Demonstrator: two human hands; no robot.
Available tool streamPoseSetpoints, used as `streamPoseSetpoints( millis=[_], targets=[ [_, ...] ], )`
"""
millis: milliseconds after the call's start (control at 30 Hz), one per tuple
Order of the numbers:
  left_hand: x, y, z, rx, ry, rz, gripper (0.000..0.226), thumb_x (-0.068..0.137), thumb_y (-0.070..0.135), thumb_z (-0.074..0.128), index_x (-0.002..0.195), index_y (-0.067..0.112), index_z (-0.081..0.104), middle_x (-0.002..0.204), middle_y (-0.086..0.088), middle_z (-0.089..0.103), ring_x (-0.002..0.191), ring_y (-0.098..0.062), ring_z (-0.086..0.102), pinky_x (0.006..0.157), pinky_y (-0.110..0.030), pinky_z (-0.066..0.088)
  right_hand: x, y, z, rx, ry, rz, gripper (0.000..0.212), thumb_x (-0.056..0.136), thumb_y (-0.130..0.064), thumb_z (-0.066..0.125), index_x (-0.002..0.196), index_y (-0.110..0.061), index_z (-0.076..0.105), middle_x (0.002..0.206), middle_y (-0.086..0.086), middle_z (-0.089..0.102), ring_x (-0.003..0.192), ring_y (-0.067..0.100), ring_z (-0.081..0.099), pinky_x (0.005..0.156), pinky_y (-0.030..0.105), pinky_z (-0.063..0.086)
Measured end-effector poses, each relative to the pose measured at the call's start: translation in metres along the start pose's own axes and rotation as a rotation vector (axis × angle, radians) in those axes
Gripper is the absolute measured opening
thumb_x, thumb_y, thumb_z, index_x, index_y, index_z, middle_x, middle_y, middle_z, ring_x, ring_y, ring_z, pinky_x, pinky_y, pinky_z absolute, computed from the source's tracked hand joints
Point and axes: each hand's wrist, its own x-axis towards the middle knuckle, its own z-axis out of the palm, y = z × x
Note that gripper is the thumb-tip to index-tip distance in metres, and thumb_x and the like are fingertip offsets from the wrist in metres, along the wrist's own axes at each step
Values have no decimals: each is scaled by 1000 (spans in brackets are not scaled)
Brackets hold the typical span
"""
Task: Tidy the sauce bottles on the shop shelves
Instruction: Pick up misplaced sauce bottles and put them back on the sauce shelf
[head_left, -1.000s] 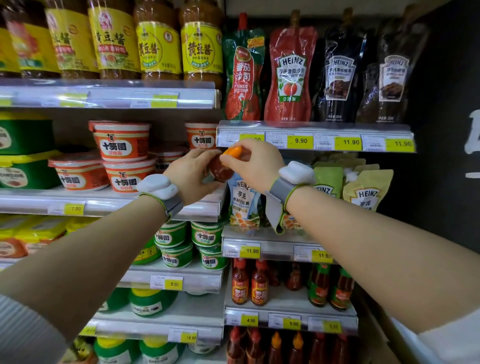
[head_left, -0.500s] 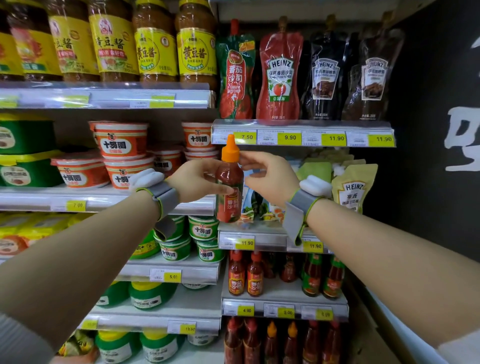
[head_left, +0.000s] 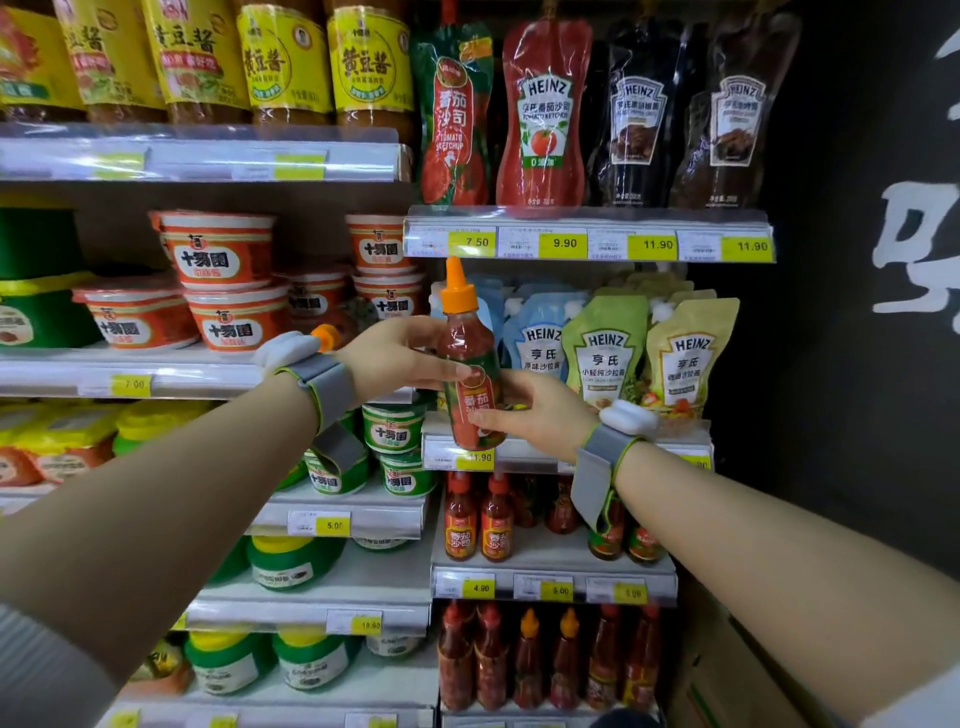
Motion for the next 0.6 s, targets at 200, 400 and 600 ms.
streamPoseSetpoints(
  millis=[200,400,600],
  targets=[
    [1,-14,13,-68,-24,-55,43,77,-1,68,112,23,60,107,-2,69,94,-18,68,84,-28,55,-6,23,10,57,92,27,46,72,-37,79,113,-21,65,111,-3,70,100,12,65,93,35,51],
    [6,-26,30,-79,-50,-116,44,77,0,68,114,22,59,108,-4,68,94,-18,68,82,-25,56,-12,45,20,109,157,72,50,63,-38,85,106,-21,66,104,-6,71,95,8,66,87,31,54],
    [12,-47,51,72,-47,-169,42,70,19,78,110,22,65,103,-6,72,93,-22,69,88,-38,55,-28,75,32,155,136,146,52,61,-37,86,106,-24,64,99,-13,68,93,7,65,82,23,51]
  ],
)
